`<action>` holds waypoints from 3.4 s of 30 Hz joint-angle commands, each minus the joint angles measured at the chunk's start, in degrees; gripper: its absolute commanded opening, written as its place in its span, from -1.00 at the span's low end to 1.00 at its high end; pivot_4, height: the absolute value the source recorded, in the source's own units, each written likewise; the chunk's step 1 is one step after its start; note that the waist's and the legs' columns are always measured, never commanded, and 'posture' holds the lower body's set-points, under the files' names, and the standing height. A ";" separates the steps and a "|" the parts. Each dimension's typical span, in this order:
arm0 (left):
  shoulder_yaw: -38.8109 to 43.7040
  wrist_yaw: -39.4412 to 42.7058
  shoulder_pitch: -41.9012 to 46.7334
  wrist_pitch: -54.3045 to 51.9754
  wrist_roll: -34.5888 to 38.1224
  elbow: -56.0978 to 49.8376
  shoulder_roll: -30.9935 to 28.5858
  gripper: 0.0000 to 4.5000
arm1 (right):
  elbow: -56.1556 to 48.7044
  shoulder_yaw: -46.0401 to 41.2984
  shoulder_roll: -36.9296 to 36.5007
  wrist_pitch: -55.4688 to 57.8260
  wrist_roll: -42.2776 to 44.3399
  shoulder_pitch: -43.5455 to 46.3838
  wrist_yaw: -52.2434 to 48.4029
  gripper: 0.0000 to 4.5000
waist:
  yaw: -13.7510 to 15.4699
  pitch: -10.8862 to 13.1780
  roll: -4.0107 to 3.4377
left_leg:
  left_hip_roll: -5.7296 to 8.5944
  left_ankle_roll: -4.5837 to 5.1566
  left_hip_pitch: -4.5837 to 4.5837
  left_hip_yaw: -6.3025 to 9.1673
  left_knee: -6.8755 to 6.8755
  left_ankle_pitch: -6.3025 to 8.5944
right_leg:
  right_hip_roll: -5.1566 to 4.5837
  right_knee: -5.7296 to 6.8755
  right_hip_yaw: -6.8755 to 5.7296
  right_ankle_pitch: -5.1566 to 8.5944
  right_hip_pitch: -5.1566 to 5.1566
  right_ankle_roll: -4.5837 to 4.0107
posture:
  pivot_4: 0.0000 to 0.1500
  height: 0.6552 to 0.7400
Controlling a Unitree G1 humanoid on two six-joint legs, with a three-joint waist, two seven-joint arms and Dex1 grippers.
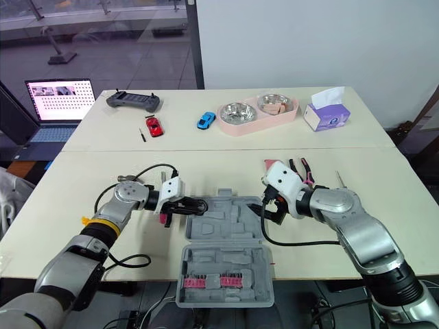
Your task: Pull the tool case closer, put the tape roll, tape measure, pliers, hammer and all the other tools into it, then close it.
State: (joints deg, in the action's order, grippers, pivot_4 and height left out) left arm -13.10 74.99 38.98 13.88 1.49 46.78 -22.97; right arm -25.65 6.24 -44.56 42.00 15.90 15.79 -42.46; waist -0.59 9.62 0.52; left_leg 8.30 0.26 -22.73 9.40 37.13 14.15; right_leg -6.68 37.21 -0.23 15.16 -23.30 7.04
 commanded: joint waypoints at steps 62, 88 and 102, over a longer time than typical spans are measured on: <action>18.49 -9.04 -45.69 -23.60 24.48 -63.73 -15.09 1.00 | 2.01 -8.63 31.18 7.57 -12.12 -8.41 43.18 1.00 | 1.31 0.01 -0.07 | -0.14 -0.15 0.31 -0.34 -0.90 -0.03 | -0.04 -0.23 0.35 0.32 -0.20 -0.38 | 1.00 1.00; 21.43 -13.45 -43.03 -25.50 28.63 -66.35 -14.95 1.00 | 51.50 -12.92 37.50 -10.35 -14.48 16.36 49.13 0.76 | -0.29 0.00 -0.14 | -0.33 -0.49 0.51 -0.22 -1.07 -0.30 | 0.29 -0.10 0.34 0.04 -0.17 -0.54 | 1.00 1.00; 20.72 -15.69 -42.07 -28.71 28.92 -68.63 -14.89 1.00 | 48.34 -13.14 35.40 -8.32 -14.23 13.88 46.52 -0.99 | 0.02 -0.01 -0.15 | -0.32 -0.50 0.51 -0.14 -1.12 -0.30 | 0.31 -0.11 0.32 0.04 -0.15 -0.55 | 1.00 1.00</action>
State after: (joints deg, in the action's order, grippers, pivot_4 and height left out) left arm 7.43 59.54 -3.69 -14.76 29.44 -19.94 -37.35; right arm 23.60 -5.95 -8.02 32.09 1.41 31.17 4.45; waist -0.57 9.61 0.37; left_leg 7.97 -0.24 -22.22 9.27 36.01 13.85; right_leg -6.37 37.09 0.08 15.21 -23.45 6.49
